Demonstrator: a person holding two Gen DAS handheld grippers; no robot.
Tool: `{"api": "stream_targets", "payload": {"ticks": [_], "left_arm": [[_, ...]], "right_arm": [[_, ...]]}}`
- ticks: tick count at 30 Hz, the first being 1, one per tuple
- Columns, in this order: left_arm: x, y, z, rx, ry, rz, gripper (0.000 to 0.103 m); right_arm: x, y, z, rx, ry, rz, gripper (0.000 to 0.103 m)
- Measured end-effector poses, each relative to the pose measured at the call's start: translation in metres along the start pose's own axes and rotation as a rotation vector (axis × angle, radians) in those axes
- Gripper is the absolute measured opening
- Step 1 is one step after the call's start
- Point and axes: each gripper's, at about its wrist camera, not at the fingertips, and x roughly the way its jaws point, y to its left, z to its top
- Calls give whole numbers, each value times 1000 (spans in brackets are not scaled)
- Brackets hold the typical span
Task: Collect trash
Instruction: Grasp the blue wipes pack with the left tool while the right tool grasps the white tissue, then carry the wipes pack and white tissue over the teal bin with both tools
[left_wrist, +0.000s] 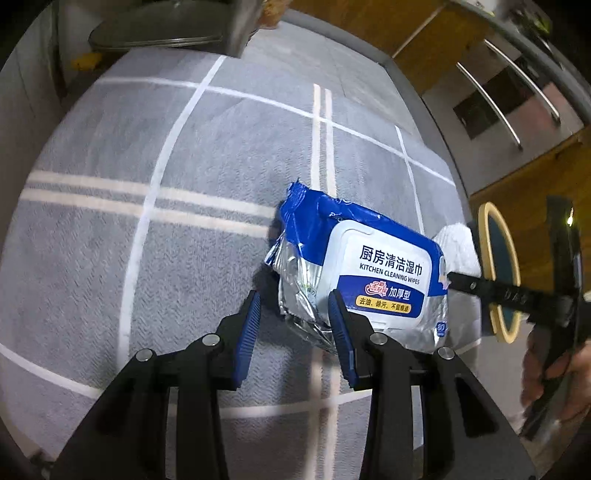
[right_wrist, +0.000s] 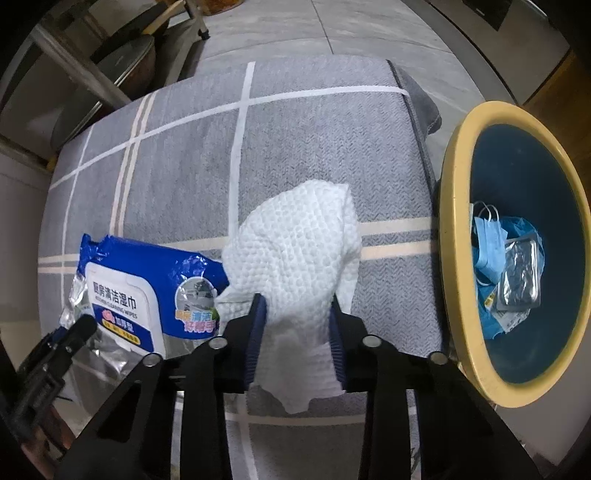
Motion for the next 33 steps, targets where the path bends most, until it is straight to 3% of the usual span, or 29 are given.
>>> {"api": "stream_targets", "payload": {"ticks": [1, 2, 7, 23, 33], "left_arm": [[0, -4, 1, 24, -1, -5, 22], [-2, -12, 1, 66, -11, 4, 18], [-15, -33, 3, 174, -80, 60, 13], [-79, -95, 10, 430, -293, 125, 11], [-93, -126, 3, 523, -347, 115, 10]], "right_arm": [[0, 1, 0, -7, 0, -1, 28], [0, 1, 0, -13, -1, 5, 21], [-9, 6, -2, -38, -29, 25, 11], [-78, -26, -13, 43, -209, 117, 9], [-116, -48, -29, 72, -303, 143, 9]]}}
